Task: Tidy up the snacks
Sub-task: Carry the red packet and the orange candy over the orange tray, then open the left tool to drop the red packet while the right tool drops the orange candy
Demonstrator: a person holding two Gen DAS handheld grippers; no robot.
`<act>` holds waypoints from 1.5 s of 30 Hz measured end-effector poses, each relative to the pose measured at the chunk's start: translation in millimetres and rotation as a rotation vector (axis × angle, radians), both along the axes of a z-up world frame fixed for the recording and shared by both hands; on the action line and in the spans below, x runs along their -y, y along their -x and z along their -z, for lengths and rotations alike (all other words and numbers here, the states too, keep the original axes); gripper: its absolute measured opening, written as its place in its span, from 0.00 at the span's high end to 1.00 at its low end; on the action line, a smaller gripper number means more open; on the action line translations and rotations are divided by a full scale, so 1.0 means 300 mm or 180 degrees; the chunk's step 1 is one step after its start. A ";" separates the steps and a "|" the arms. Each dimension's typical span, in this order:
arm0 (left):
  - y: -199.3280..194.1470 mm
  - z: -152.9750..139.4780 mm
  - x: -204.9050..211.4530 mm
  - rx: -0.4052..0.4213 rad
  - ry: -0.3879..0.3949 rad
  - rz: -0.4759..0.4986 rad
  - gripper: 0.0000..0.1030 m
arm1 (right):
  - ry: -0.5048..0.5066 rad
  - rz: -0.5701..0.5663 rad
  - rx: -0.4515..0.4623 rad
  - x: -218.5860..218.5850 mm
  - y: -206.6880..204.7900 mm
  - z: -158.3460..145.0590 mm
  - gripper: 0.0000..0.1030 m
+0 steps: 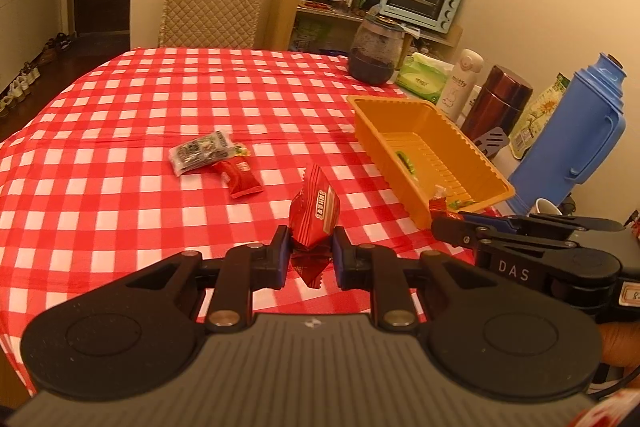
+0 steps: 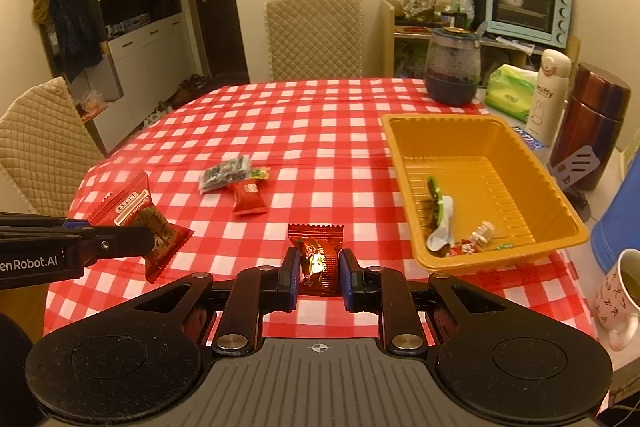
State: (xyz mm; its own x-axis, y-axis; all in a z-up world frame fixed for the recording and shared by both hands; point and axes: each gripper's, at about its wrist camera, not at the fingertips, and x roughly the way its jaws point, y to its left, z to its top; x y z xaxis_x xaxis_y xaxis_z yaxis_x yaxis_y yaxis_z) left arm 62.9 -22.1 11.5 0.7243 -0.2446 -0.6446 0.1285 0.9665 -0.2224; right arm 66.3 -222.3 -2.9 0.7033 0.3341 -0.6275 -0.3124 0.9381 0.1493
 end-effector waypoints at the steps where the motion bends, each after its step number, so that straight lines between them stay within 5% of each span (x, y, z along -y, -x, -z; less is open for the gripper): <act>1: -0.005 0.001 0.007 0.0000 0.0003 0.0021 0.81 | -0.0005 0.0019 0.0003 0.009 0.001 -0.002 0.80; 20: -0.161 -0.013 0.293 0.0034 0.0041 0.0534 0.81 | -0.0046 0.0571 0.0011 0.280 -0.060 -0.021 0.80; 45: -0.453 0.049 0.564 -0.0030 0.0051 0.0878 0.81 | 0.0016 0.0818 -0.0039 0.483 -0.312 0.036 0.80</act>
State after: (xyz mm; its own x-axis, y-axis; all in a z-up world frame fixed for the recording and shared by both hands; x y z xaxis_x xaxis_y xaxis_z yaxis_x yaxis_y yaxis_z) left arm 198.8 -191.4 -3.2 0.6230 -0.4420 -0.6454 0.3841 0.8916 -0.2398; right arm 159.9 -367.3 -13.7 0.7571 0.1421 -0.6376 -0.0617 0.9872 0.1467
